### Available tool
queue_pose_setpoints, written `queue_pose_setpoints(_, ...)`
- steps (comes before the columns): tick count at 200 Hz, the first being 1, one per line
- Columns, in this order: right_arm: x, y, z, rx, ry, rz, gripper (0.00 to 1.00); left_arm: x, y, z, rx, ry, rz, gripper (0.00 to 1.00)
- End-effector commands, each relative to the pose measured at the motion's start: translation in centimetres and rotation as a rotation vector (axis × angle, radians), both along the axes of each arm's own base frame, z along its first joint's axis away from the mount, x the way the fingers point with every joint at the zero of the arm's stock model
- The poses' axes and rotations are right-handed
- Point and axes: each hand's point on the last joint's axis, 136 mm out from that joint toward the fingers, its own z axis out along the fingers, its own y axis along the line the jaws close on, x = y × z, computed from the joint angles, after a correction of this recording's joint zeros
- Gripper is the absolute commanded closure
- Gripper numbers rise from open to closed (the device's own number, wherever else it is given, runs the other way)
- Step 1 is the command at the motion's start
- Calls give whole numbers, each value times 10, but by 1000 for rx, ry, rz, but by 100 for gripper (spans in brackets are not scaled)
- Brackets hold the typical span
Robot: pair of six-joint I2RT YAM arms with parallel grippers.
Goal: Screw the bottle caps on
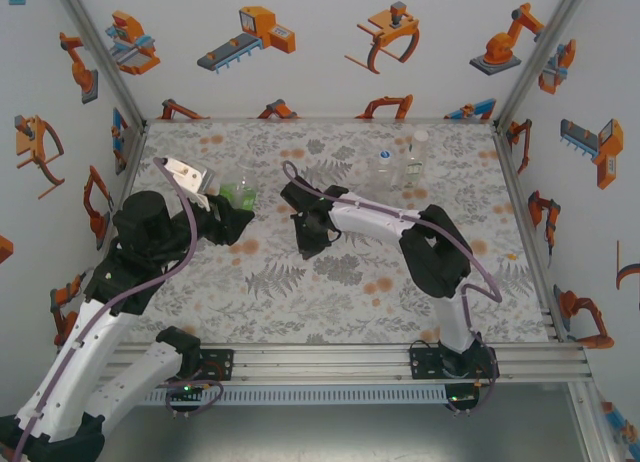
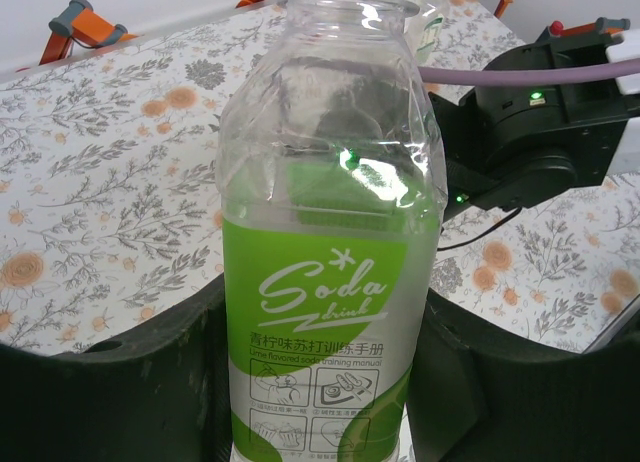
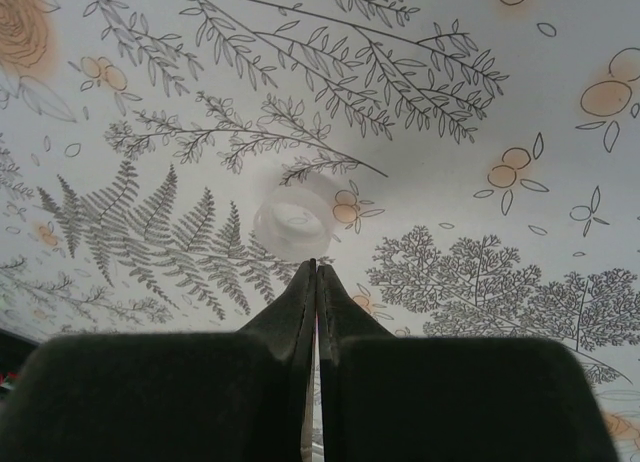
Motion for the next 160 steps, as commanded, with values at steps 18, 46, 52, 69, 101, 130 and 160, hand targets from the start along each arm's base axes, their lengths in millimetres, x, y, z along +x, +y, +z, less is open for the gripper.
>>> queue_pose_setpoints(18,5,0,-6,-29,-15,0,92,-1,0,18,-18,-60,-14,83)
queue_pose_setpoints(46,6,1,-8,-32,-16,3,92,-1,0,17,-17,-57,-16,83)
queue_pose_setpoints(52,6,2,-8,-30,-15,4,91,-1,0,16,-17,-57,-17,83)
queue_pose_setpoints(69,7,4,-9,-26,-11,6,90,-2,0,17,-18,-57,-16,83)
queue_pose_setpoints(101,7,5,-11,-27,-8,7,87,-1,0,17,-21,-57,-18,83)
queue_pose_setpoints(130,7,6,-11,-27,-8,9,87,-1,-1,16,-22,-54,-19,84)
queue_pose_setpoints(160,7,6,-10,-27,-9,7,87,-1,-1,17,-25,-55,-20,84)
